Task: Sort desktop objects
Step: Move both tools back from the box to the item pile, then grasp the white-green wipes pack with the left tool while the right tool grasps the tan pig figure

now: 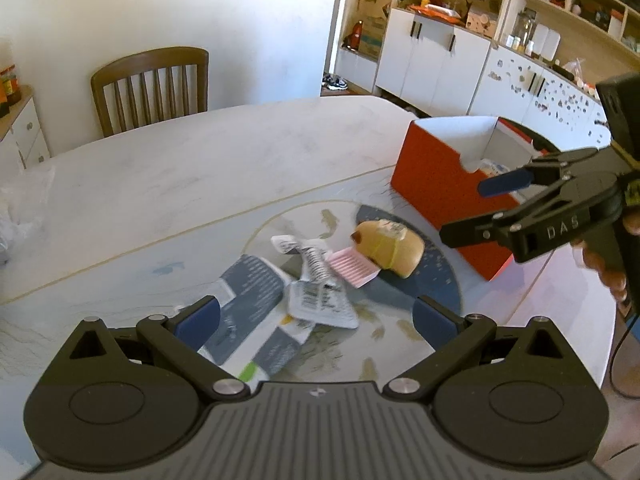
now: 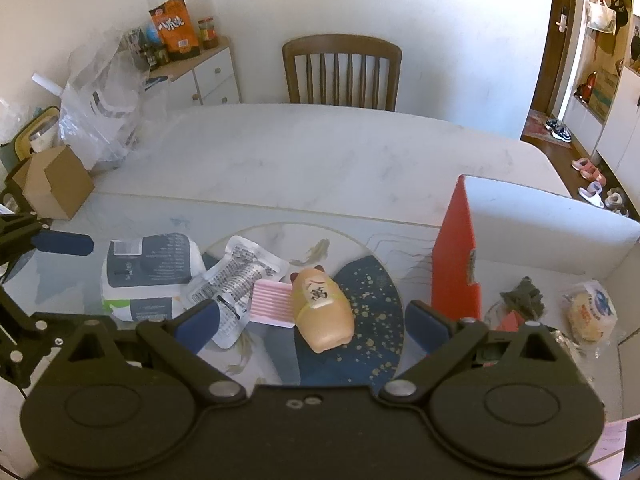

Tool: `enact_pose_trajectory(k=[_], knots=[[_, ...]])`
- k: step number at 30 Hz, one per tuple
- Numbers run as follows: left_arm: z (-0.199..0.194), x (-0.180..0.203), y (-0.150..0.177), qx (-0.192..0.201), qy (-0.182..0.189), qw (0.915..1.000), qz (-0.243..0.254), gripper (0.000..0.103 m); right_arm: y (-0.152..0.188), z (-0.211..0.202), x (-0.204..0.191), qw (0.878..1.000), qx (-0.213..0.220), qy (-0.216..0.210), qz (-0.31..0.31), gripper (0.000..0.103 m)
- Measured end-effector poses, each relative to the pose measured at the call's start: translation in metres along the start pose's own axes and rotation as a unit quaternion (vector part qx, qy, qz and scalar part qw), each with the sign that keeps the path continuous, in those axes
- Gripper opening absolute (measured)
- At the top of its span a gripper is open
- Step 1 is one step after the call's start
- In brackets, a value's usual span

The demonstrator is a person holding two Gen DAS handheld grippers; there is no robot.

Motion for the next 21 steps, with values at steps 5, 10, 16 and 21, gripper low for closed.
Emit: enact_pose_trajectory(k=[5, 10, 16, 21], knots=[[0.007, -0.017, 0.001, 0.002, -0.001, 0.9998, 0.022, 0.103, -0.001, 0.017, 0.000, 1.000, -0.012, 0.005, -0.002, 0.099], [0.020, -0.035, -0.004, -0.007, 0.006, 0.9994, 0.034, 0.103, -0.002, 0.032, 0.001, 1.000, -0.026, 0.007, -0.004, 0.099], [0.050, -0.047, -0.004, -0.049, 0.023, 0.9970, 0.054, 0.103, 0.001, 0.055, 0.008, 0.999, -0.051, -0.001, 0.002, 0.096], [0.070, -0.048, -0.004, -0.074, 0.044, 0.9935, 0.075, 0.103, 0.002, 0.073, 0.008, 0.997, -0.076, -0.003, -0.012, 0.096]])
Point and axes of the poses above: each gripper's, at about its wrist camera, not at the fingertips, and z roughly the way its jaws point, x to its right, y to its underside, the point moved 1 cm from there along z, roughly the way its jaws point, and after that the axes turned 4 degrees about -y, right-handed, at the moved point
